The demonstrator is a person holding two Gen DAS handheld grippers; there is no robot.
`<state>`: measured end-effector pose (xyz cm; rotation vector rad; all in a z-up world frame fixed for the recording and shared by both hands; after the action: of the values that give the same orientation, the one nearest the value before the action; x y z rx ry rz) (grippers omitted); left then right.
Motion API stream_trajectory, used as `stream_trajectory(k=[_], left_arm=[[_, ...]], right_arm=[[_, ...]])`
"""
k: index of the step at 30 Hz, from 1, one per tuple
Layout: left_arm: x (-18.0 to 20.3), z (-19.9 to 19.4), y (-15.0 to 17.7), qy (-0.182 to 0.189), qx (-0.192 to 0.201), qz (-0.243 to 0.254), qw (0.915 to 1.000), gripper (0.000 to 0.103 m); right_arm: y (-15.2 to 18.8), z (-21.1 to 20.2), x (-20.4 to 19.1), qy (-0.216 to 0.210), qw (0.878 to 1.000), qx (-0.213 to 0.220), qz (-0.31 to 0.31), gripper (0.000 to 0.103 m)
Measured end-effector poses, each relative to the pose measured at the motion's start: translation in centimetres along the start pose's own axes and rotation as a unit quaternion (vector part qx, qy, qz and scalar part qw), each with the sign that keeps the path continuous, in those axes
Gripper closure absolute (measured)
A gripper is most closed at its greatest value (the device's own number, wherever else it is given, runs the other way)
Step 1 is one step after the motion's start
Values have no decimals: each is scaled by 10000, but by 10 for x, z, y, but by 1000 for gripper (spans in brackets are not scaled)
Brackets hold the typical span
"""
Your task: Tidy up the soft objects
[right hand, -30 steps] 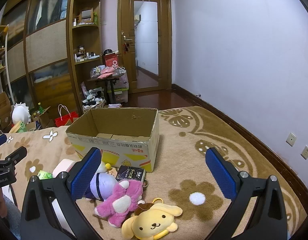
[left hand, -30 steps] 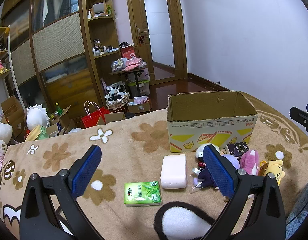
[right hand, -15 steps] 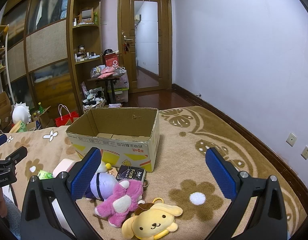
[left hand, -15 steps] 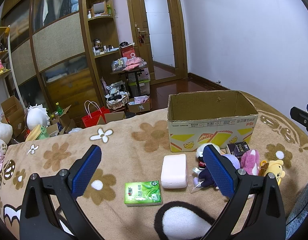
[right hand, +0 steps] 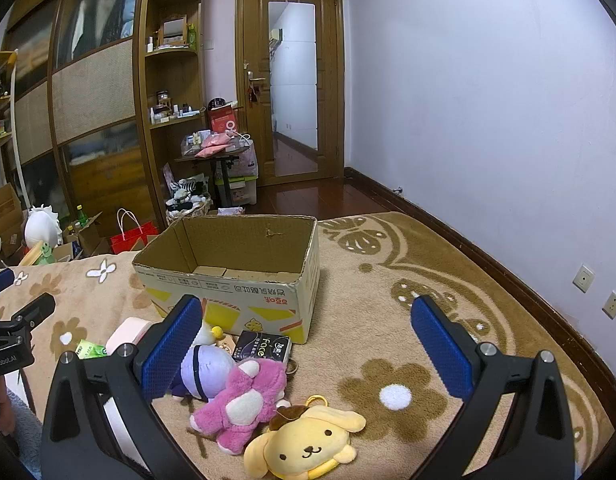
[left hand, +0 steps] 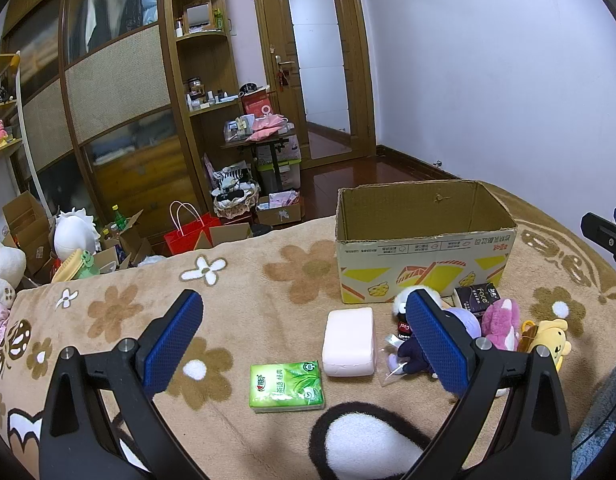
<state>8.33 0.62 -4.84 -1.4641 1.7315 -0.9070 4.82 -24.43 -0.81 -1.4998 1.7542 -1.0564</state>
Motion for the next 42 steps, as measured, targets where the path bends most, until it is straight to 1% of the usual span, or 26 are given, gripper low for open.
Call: stream_trajectory(k=[17,23,25,28,32,34,36,39,42], left_arm=[[0,0,1,-8,-21,5,10000,2],[-4,4,8,-80,-239,-6,9997,2],[-6,6,11,-104,-357,-22,9993,2],[-9,12,15,-99,-556,-58,9984,2],[-11,24,23,-96,-860,-125,9962,2],[-12,31,27,-149,-1052,-149,9942,2],[-14,35,31,-237,-1157,-156,9929,2],[-14,44,37,-192,-1381,-189,9900,2],[-14,55,46,-150,-1636,-211,9862,2]], right_arm=[[1,0,0,-3,10000,-8,-9,0],[9,3,-2,-53,9997,-251,47,0],[14,10,-3,-104,9987,-493,89,0],[27,21,-3,-308,9943,-976,310,0],[40,31,2,-273,9895,-1350,441,0],[46,35,2,-254,9872,-1514,428,0],[53,41,2,-243,9839,-1723,406,0],[67,50,3,-241,9764,-2108,411,0],[87,60,7,-208,9631,-2636,510,0]])
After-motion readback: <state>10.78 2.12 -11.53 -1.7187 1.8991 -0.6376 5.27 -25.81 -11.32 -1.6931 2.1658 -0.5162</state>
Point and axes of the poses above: each gripper's, at about its wrist camera, not at the fingertips, and z roughly the way its jaws point, x to its right, y to its underside, the point moved 10 cm from there along z, roughly the way its jaws point, and after that the axes turned 6 degrees about y, right-handed, at the moved point
